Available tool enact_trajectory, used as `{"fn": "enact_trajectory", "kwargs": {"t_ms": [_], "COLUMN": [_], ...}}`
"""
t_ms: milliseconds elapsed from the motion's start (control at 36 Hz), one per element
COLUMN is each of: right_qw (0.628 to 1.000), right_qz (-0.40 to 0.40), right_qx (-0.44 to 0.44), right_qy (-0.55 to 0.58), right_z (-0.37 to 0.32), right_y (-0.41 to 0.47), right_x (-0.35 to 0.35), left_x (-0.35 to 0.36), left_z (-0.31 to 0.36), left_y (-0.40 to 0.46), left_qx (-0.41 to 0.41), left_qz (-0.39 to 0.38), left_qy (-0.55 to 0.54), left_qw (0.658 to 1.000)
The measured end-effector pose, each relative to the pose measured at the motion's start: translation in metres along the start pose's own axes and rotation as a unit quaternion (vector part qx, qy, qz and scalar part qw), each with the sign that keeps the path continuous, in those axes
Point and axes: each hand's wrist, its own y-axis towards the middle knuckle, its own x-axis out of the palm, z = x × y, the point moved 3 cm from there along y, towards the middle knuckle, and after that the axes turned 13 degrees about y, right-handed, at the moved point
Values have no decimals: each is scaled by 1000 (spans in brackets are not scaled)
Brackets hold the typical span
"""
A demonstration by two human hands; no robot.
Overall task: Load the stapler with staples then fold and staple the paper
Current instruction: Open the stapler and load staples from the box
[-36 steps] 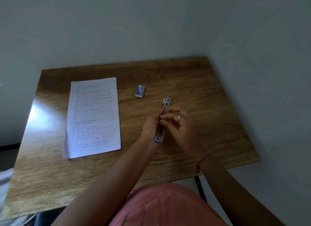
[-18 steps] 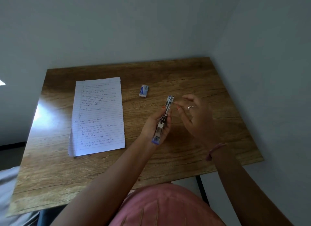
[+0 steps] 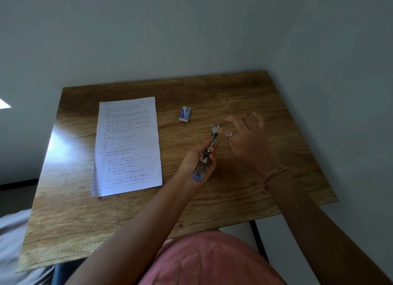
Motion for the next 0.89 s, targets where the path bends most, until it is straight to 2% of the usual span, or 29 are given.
{"fn": "enact_trajectory", "kwargs": {"t_ms": [250, 417, 500, 556, 611, 667, 778, 889], "right_qw": [999, 998, 990, 965, 916, 868, 806, 788], "right_qz": [-9, -17, 3, 24, 44, 59, 14, 0], "right_qx": [-24, -7, 18, 70, 147, 212, 300, 328], "right_qy": [33, 65, 137, 251, 372, 445, 510, 521], "right_z": [-5, -8, -5, 2, 9, 16, 25, 32], "right_y": [-1, -2, -4, -8, -13, -18, -25, -25], "right_x": [5, 10, 13, 19, 29, 41, 65, 80], "left_x": [-6, -11, -14, -17, -22, -29, -39, -42], "left_z": [4, 5, 6, 8, 10, 13, 21, 32], "left_y": [3, 4, 4, 3, 3, 3, 6, 12], "left_qx": [-1, -6, -8, -8, -8, -6, 8, 46], "left_qz": [-11, -6, -7, -3, 8, 29, 72, 111], "left_qy": [3, -12, -22, -21, -14, 4, 65, 181], "left_qw": [1000, 1000, 1000, 1000, 1000, 1000, 995, 976]}}
